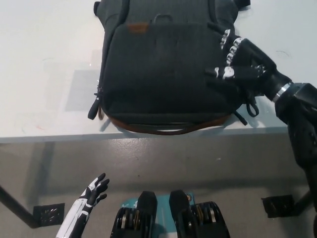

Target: A bag is kept in the middle of the table with its flap loosely closed and the robot uses its right hand to adjust it and opens it

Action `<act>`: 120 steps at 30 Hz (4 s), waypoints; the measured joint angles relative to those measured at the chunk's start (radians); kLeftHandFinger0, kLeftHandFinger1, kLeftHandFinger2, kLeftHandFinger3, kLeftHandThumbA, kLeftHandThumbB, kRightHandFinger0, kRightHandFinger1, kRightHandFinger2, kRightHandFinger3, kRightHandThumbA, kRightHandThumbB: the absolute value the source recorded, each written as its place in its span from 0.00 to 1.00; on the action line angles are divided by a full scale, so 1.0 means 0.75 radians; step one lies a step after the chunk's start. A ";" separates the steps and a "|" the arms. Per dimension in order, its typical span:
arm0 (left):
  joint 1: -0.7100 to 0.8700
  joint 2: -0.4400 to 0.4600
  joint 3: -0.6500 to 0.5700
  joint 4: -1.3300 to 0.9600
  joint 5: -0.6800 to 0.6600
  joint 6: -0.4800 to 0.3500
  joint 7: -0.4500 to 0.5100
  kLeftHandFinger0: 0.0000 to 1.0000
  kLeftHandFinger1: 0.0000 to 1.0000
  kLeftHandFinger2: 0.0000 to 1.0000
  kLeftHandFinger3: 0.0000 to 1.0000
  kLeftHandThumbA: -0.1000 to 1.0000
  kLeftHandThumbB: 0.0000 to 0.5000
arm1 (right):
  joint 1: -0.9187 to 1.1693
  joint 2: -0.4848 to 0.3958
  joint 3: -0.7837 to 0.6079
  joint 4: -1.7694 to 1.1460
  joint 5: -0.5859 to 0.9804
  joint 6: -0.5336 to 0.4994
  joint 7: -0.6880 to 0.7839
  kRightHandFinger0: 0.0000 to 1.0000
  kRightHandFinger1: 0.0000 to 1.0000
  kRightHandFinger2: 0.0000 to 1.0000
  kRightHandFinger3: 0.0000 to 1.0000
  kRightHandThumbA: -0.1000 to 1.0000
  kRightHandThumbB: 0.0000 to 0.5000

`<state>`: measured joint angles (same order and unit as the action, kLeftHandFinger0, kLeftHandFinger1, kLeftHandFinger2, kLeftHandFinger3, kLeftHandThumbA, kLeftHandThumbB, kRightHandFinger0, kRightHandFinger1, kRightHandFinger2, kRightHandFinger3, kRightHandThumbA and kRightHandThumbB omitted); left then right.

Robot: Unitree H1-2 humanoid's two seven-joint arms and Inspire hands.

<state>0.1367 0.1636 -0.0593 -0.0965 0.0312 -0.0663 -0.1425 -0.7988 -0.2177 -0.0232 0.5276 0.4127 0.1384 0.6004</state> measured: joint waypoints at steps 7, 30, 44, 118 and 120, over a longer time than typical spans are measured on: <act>-0.011 0.001 0.000 0.001 -0.001 0.001 -0.003 1.00 1.00 1.00 1.00 1.00 0.39 | 0.100 0.006 0.070 -0.337 0.005 0.156 -0.003 0.51 0.56 0.60 0.71 0.26 0.16; -0.056 0.033 0.000 0.001 -0.001 0.002 -0.012 1.00 1.00 1.00 1.00 1.00 0.30 | 0.207 0.185 0.086 -0.471 -0.321 0.140 -0.443 0.04 0.51 0.75 0.74 0.00 0.16; -0.083 0.044 0.000 0.001 -0.005 0.006 -0.027 1.00 1.00 1.00 1.00 1.00 0.14 | 0.654 0.183 0.208 -0.753 -0.530 -0.096 -0.541 0.08 0.48 0.78 0.77 0.00 0.25; -0.146 0.043 0.035 0.035 0.036 0.027 -0.032 1.00 1.00 1.00 1.00 1.00 0.32 | 1.182 0.288 0.126 -0.602 -0.270 -0.522 -0.515 1.00 1.00 1.00 1.00 1.00 0.58; -0.146 0.041 0.038 0.035 0.042 0.027 -0.029 1.00 1.00 1.00 1.00 1.00 0.30 | 1.181 0.289 0.133 -0.592 -0.271 -0.522 -0.516 1.00 1.00 1.00 1.00 1.00 0.57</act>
<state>0.0273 0.1946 -0.0309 -0.0704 0.0624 -0.0463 -0.1646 0.0870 -0.0005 0.0768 0.0839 0.2094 -0.2533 0.2136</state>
